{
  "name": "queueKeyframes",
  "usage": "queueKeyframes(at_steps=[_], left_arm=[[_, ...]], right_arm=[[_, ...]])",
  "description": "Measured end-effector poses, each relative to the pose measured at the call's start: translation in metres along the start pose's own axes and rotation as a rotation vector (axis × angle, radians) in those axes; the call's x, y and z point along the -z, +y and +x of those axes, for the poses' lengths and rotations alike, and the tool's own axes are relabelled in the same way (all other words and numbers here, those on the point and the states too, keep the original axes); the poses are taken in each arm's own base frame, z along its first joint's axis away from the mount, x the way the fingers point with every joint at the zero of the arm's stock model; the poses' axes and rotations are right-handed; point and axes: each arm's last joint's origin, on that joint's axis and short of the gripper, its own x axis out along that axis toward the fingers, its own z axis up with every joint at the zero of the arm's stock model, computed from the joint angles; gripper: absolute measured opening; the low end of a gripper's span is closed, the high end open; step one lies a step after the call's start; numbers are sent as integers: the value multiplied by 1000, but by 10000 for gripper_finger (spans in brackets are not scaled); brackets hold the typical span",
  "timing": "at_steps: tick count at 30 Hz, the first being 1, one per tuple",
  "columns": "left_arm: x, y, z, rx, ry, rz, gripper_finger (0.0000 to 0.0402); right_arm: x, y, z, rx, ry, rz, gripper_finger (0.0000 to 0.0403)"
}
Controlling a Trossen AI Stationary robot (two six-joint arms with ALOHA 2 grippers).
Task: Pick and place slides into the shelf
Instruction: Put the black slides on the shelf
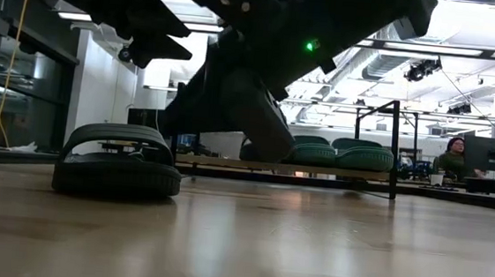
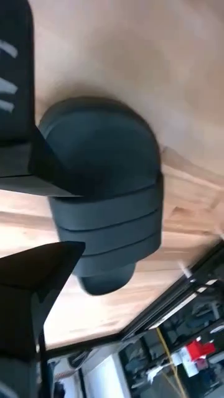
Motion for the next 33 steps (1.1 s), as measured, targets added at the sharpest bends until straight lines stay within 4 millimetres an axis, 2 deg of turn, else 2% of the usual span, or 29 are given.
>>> queueKeyframes(at_steps=[6, 14, 24, 33], left_arm=[[0, 0, 0, 0, 0, 0, 239], [0, 0, 0, 0, -1, 0, 239], [0, 0, 0, 0, -2, 0, 239], [0, 0, 0, -7, -4, 0, 239]], right_arm=[[-1, 3, 1, -8, -14, -12, 117], [6, 17, 15, -18, -11, -113, 121], [-2, 14, 16, 12, -19, -108, 169], [-1, 9, 18, 84, 17, -106, 174]])
